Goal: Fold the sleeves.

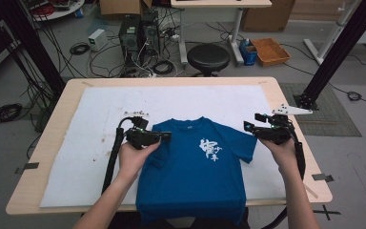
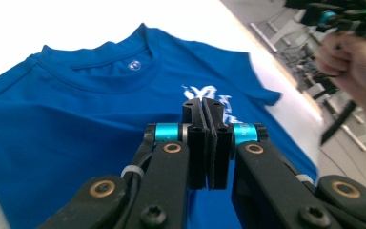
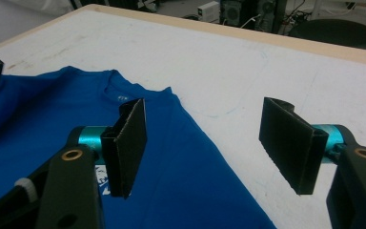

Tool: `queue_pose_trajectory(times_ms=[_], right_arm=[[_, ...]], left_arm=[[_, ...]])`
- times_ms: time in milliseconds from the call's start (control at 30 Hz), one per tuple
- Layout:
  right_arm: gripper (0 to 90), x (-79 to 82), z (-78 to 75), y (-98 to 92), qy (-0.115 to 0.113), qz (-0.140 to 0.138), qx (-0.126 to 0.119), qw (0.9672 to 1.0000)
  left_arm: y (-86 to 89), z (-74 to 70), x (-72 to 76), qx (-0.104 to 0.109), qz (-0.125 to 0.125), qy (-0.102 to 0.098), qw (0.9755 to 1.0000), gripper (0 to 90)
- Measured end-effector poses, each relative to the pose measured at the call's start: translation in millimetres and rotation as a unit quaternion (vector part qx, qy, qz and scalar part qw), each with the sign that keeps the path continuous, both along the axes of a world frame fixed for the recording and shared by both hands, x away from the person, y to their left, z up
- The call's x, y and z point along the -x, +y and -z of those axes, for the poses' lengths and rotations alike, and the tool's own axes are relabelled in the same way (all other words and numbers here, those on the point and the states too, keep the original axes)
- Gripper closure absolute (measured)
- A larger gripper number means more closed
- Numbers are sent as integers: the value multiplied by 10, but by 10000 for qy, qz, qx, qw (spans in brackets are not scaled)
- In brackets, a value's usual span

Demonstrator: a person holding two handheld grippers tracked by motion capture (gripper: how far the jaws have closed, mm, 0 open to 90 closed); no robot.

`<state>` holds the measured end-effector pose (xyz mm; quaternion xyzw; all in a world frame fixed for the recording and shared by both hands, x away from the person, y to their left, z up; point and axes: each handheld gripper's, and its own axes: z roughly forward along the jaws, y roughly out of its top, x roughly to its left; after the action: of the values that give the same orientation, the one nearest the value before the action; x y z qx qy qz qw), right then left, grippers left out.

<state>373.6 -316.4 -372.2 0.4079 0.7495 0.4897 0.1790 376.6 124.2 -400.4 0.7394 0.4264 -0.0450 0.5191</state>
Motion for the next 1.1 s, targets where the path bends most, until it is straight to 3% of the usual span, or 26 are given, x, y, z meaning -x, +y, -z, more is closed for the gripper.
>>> queue_pose_trajectory(times_ms=[133, 233, 267, 300, 333, 400, 467, 500, 567, 667, 700, 733, 867, 967, 1100], right_arm=[[333, -5, 9, -11, 4, 23, 7, 10000], [333, -18, 33, -31, 76, 143, 31, 9999], [333, -18, 33, -31, 76, 143, 31, 9999], [333, -29, 54, -47, 131, 225, 33, 9997], [333, -29, 54, -47, 131, 225, 33, 9997], [333, -40, 73, -74, 198, 351, 9, 9992], [336, -51, 94, -111, 248, 481, -47, 9985], [350, -69, 116, -153, 398, 586, -110, 9974], [358, -79, 129, -174, 483, 639, -140, 9967], [523, -96, 237, -256, 635, 822, -3, 9946], [566, -103, 279, -276, 708, 865, 58, 9937], [585, -115, 324, -298, 791, 870, 96, 9930], [651, -166, 501, -357, 1166, 902, 256, 9887], [681, -189, 589, -383, 1285, 967, 285, 9866], [696, -199, 616, -388, 1301, 984, 258, 9863]], left_arm=[[-104, 83, -97, -72, -17, -10, 10000, 882], [-145, 131, -133, -117, 23, -79, 9999, 744], [-149, 140, -138, -101, 71, -123, 9998, 744], [-153, 137, -130, -99, 107, -212, 9997, 631], [-151, 126, -117, -150, 171, -333, 9992, 631], [-140, 85, -74, -178, 208, -574, 9980, 536], [-95, 27, -13, -317, 212, -926, 9950, 484], [-60, -2, 18, -389, 196, -1093, 9931, 444], [48, -50, 75, -532, 108, -1345, 9894, 433], [254, -95, 152, -660, -6, -1590, 9851, 429], [412, -111, 199, -804, -101, -1709, 9820, 429], [412, -111, 199, -804, -101, -1709, 9820, 429], [824, -76, 304, -845, -283, -1773, 9801, 429], [954, -33, 328, -845, -386, -1701, 9810, 429], [1141, 47, 331, -801, -492, -1607, 9825, 429]])
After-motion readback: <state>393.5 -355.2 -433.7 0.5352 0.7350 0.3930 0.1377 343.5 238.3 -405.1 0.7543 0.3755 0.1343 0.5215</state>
